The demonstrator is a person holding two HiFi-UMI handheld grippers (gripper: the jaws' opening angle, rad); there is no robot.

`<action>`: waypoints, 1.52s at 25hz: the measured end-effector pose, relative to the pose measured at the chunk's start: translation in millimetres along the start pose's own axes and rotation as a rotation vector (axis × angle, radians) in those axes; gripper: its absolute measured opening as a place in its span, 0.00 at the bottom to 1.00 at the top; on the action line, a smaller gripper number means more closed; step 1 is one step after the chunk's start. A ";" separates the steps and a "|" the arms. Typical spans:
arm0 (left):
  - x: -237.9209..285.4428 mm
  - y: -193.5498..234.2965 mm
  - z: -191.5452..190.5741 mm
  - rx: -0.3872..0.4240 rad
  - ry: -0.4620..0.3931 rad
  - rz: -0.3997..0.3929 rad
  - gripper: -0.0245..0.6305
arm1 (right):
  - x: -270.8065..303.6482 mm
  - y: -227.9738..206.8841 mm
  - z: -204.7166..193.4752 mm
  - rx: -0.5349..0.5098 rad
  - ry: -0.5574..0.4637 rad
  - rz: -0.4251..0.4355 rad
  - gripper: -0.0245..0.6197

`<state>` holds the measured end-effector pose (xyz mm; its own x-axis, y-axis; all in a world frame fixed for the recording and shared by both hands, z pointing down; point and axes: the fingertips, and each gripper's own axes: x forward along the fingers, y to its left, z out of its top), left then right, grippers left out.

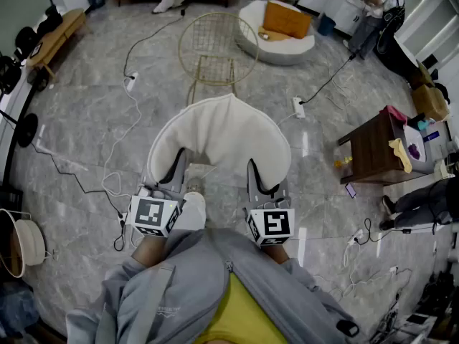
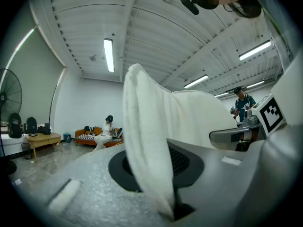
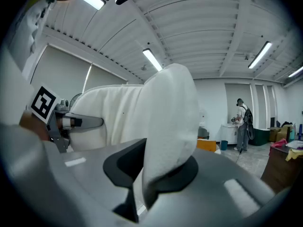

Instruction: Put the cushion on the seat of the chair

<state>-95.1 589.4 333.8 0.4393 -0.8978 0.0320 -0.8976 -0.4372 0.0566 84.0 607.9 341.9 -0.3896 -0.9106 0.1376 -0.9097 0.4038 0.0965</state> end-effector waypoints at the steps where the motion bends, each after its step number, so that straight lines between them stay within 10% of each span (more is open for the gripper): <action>1: 8.2 3.6 -1.7 0.000 0.001 0.000 0.14 | 8.8 -3.8 -1.1 0.000 0.002 -0.001 0.13; 23: 238.5 151.0 -9.4 -0.077 0.022 -0.078 0.14 | 268.5 -79.5 1.2 0.030 0.062 -0.053 0.15; 38: 305.0 190.9 -23.5 -0.046 0.064 -0.096 0.14 | 337.2 -106.3 -6.1 0.053 0.087 -0.086 0.15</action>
<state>-131.6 233.4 377.8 0.5261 -0.8458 0.0882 -0.8492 -0.5168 0.1086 50.2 258.5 384.1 -0.2984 -0.9296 0.2164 -0.9464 0.3176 0.0593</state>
